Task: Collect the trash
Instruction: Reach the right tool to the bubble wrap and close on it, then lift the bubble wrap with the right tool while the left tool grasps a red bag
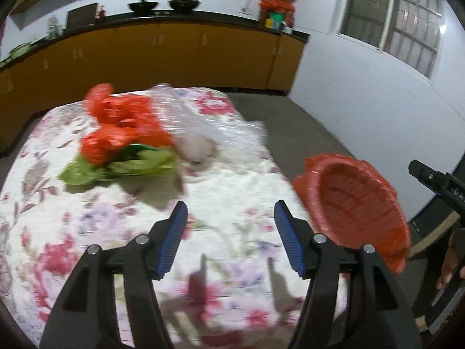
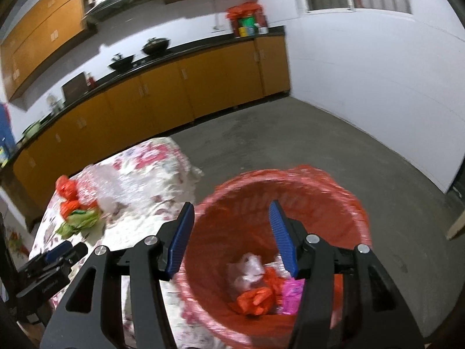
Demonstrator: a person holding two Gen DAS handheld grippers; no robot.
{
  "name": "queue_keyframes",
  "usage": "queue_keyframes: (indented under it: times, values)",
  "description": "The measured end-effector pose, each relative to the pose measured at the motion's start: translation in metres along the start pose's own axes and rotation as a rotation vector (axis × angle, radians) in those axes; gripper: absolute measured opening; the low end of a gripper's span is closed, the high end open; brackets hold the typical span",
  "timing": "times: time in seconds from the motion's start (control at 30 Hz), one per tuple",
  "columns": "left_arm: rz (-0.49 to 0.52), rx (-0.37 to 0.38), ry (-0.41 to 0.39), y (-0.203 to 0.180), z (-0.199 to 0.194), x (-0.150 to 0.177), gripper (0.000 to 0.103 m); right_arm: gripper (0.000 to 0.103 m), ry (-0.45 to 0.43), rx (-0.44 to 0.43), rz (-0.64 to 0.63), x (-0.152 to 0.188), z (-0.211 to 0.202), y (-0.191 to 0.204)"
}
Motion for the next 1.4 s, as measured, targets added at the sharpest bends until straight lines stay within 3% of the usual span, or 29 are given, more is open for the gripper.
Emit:
queue_keyframes:
  times: [0.3,0.63,0.83,1.1,1.2,1.33,1.4]
  values:
    - [-0.104,-0.135,-0.047,0.087,-0.02,0.002,0.065,0.054,0.045,-0.115,-0.128,-0.001,0.035,0.087]
    - [-0.192,-0.199,-0.083,0.147,-0.036,0.003,0.065,0.054,0.065,-0.143,-0.201,-0.014,0.094,0.148]
    - [-0.241,-0.208,-0.099,0.167,-0.038,0.001,0.065,0.054,0.08,-0.116,-0.227,-0.031,0.143,0.164]
    - [-0.281,-0.212,-0.1,0.187,-0.03,-0.001,0.065,0.053,0.238,-0.069,-0.289,-0.007,0.209,0.166]
    - [-0.288,-0.215,-0.092,0.191,-0.025,0.0,0.065,0.046,0.269,-0.064,-0.3,0.005,0.216,0.163]
    - [-0.297,-0.216,-0.082,0.193,-0.02,0.0,0.065,0.019,0.268,-0.054,-0.339,0.009,0.211,0.163]
    - [-0.3,-0.213,-0.083,0.192,-0.019,0.0,0.065,0.014,0.263,-0.065,-0.325,0.008,0.206,0.16]
Point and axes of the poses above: each gripper's, at about its wrist camera, not at the fingertips, and z roughly the way its jaws point, y to its left, x to its underside, the point moved 9 cm from there along z, roughly the way its jaws point, and after that the axes turned 5 degrees about y, right-handed, at the moved point
